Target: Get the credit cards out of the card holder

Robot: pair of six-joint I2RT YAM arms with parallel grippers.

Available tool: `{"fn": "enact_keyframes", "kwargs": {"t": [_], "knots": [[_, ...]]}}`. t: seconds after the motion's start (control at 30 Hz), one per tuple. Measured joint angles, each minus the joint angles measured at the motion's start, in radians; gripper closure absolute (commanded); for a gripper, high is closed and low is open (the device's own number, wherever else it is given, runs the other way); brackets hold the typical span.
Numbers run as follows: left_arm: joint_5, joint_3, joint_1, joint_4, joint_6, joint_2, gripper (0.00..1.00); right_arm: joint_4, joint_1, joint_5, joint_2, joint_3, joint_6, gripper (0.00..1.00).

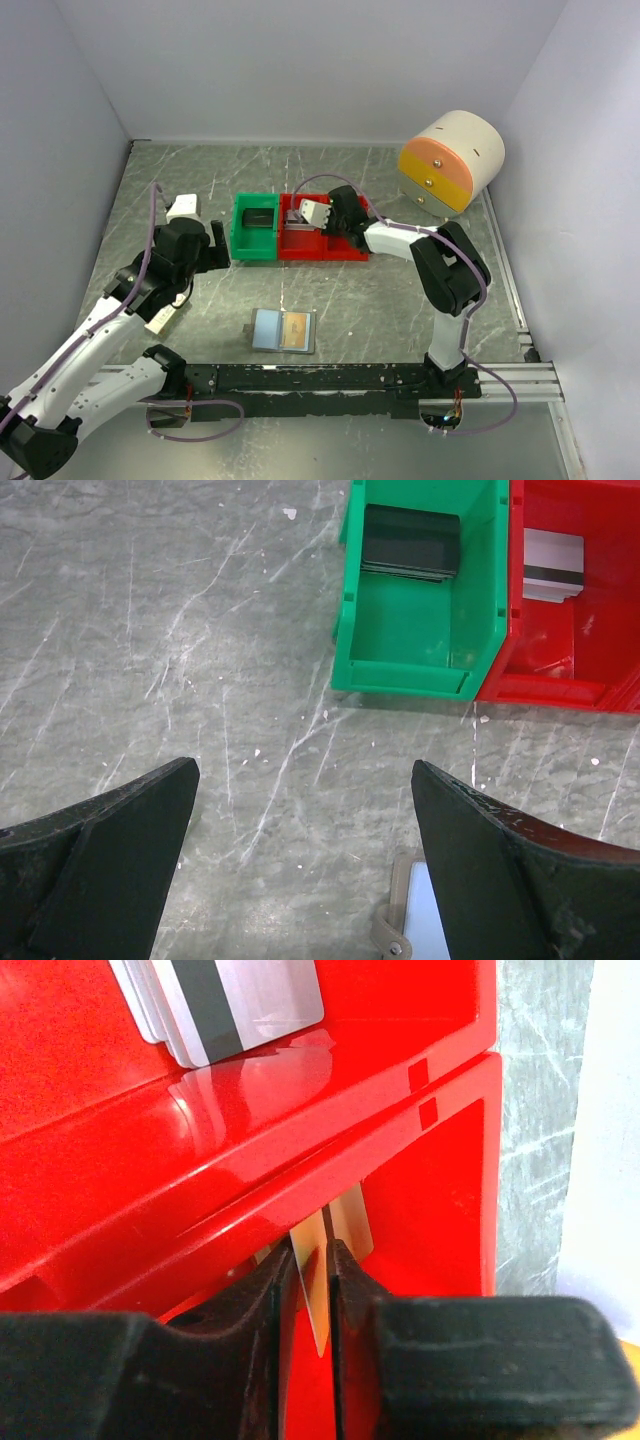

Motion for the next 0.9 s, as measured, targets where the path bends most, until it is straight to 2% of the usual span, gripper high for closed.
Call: {"fn": "enact_keyframes", "kwargs": {"t": [0.07,0.67,0.9], "knots": [[0.0,0.0,0.0,0.0,0.0,0.003,0.0,-0.005,-0.004,-0.003,0.0,0.0,-0.006,0.74],[0.005,0.0,0.0,0.0,0.001,0.026,0.01,-0.047,-0.037,-0.069,-0.002,0.002,-0.007,0.65],[0.008,0.0,0.0,0.0,0.005,0.028,0.0,-0.058,-0.035,-0.093,-0.053,0.001,0.047,0.62]]}}
